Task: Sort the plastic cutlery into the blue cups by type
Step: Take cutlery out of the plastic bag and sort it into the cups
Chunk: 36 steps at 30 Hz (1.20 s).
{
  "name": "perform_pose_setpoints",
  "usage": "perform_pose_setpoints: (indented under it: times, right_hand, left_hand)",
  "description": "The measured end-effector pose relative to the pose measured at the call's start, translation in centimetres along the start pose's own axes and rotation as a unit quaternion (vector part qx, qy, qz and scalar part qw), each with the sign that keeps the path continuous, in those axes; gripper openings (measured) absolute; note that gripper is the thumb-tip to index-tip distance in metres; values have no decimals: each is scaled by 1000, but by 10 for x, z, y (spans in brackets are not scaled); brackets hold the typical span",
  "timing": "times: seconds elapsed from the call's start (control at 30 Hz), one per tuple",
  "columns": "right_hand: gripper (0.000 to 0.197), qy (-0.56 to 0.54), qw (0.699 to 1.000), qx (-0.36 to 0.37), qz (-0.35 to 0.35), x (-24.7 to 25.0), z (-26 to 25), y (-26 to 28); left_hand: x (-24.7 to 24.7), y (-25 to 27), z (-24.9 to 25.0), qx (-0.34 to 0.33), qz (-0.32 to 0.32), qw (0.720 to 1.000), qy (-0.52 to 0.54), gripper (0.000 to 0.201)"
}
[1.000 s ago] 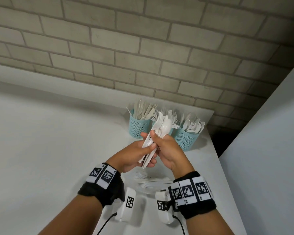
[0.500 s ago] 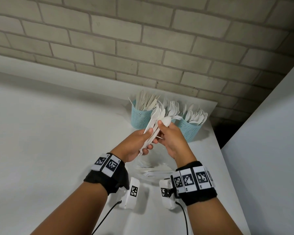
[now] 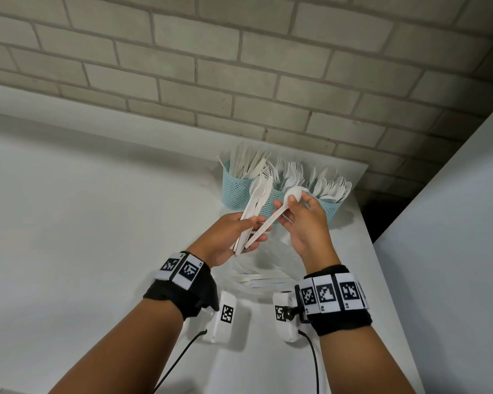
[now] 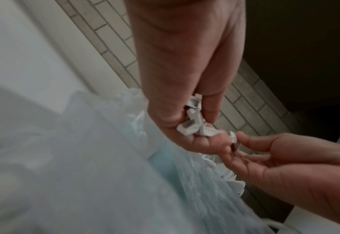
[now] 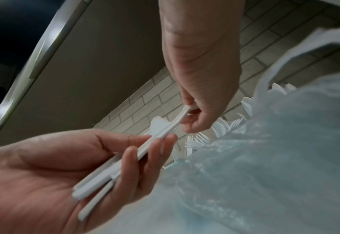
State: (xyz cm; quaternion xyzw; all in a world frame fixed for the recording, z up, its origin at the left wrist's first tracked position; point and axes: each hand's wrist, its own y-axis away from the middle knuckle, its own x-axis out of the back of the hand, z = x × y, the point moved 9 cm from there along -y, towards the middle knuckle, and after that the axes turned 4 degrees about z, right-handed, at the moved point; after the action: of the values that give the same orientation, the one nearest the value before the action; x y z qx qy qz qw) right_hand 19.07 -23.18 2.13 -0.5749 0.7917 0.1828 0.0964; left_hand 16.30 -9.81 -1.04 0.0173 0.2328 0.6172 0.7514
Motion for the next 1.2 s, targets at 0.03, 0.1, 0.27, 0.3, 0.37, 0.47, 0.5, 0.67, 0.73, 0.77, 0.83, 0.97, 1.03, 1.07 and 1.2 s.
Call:
perform_pose_setpoints:
  times: [0.03, 0.1, 0.27, 0.3, 0.37, 0.47, 0.5, 0.67, 0.73, 0.77, 0.83, 0.97, 1.03, 1.07, 1.2]
  right_hand:
    - [28, -30, 999, -10, -5, -2, 0, 1]
    - [23, -80, 997, -24, -3, -3, -1, 2]
    - [9, -119, 992, -49, -17, -4, 1, 0]
    - [9, -99, 994, -52, -20, -4, 2, 0]
    - [8, -73, 995, -66, -15, -3, 6, -2]
    - [14, -58, 994, -95, 7, 1, 15, -4]
    - [18, -50, 994, -97, 8, 1, 16, -4]
    - [31, -43, 993, -96, -56, -12, 15, 0]
    - [32, -40, 991, -87, -96, -20, 11, 4]
    - [32, -35, 990, -82, -112, -23, 10, 6]
    - [30, -15, 988, -76, -131, -27, 9, 9]
    - [22, 34, 990, -56, -121, -26, 11, 10]
    - [15, 51, 995, -34, -80, -20, 11, 6]
    - [12, 50, 997, -23, -57, -17, 9, 4]
    - [12, 51, 998, 17, 30, -3, -2, -6]
  left_hand:
    - [1, -1, -1, 3, 2, 1000, 0, 18]
    - [2, -2, -2, 2, 7, 1000, -14, 20]
    - [3, 0, -1, -13, 11, 998, -54, 21]
    - [4, 1, -1, -12, 8, 999, -50, 23]
    - [3, 1, -3, -5, -1, 999, -33, 29]
    - [-1, 3, -3, 0, -23, 999, -27, 45]
    - [-2, 4, -3, 1, -29, 999, -28, 49]
    - [-7, 8, -3, 7, -43, 998, -46, 62]
    - [-8, 10, -4, 11, -48, 997, -66, 66]
    - [-9, 10, -5, 13, -49, 995, -81, 68]
    - [-10, 12, -6, 15, -51, 992, -114, 72]
    - [-10, 10, -5, 2, -40, 988, -151, 73]
    - [-9, 9, -3, -10, -34, 987, -157, 71]
    - [-9, 9, -3, -14, -31, 987, -155, 69]
    - [-5, 8, -4, -14, -15, 989, -148, 58]
